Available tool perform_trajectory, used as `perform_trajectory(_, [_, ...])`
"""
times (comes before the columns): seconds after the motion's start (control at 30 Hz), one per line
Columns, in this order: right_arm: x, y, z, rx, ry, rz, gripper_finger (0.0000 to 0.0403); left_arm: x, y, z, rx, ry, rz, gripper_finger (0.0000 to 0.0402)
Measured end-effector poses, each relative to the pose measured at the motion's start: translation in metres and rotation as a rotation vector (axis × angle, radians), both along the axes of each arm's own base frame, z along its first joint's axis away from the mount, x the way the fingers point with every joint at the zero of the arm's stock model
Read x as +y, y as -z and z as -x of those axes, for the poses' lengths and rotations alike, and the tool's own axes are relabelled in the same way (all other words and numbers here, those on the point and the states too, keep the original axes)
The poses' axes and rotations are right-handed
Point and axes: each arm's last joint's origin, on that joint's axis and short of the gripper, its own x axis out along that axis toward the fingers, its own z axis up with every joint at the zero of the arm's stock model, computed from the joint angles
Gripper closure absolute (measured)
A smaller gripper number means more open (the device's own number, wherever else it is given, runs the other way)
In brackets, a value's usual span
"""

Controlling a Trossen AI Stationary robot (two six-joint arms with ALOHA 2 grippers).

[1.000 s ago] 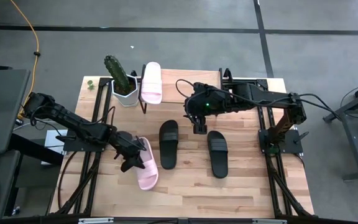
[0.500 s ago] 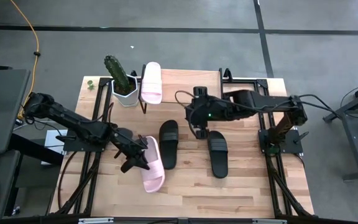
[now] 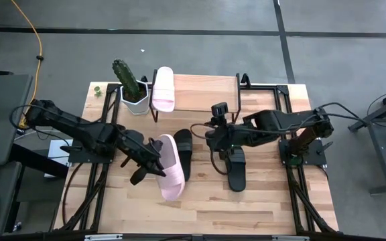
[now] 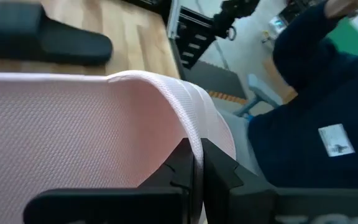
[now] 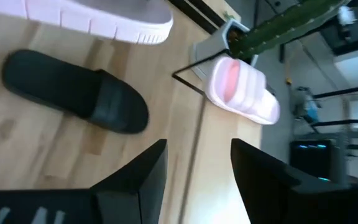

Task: Pick and place slides into the shelf
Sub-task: Put the pink slipper on the shelf

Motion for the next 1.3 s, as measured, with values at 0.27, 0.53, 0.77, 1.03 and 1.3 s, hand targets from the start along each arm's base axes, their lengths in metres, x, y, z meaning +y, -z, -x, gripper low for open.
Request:
perform_trajectory(0.27, [0.013, -0.001, 0.006, 0.013, -0.016, 0.148, 0.0233, 0.025, -0.041, -0.003, -0.058, -0.087, -0.073, 0.0397])
perform_trajectory(0.53, [0.03, 0.003, 0.006, 0.044, -0.047, 0.318, 0.0233, 0.061, -0.063, -0.002, -0.116, -0.137, -0.073, 0.0397])
perform_trajectory(0.77, [0.045, 0.019, -0.006, 0.083, -0.047, 0.406, 0.0233, 0.086, -0.076, 0.003, -0.156, -0.135, -0.022, 0.0397])
perform_trajectory(1.03, [0.059, 0.029, -0.01, 0.1, -0.065, 0.47, 0.0233, 0.1, -0.091, 0.009, -0.205, -0.096, 0.028, 0.0397])
perform_trajectory(1.3, [0.082, 0.027, -0.014, 0.038, -0.156, 0.487, 0.0233, 0.099, -0.084, 0.011, -0.142, -0.075, 0.038, 0.0396])
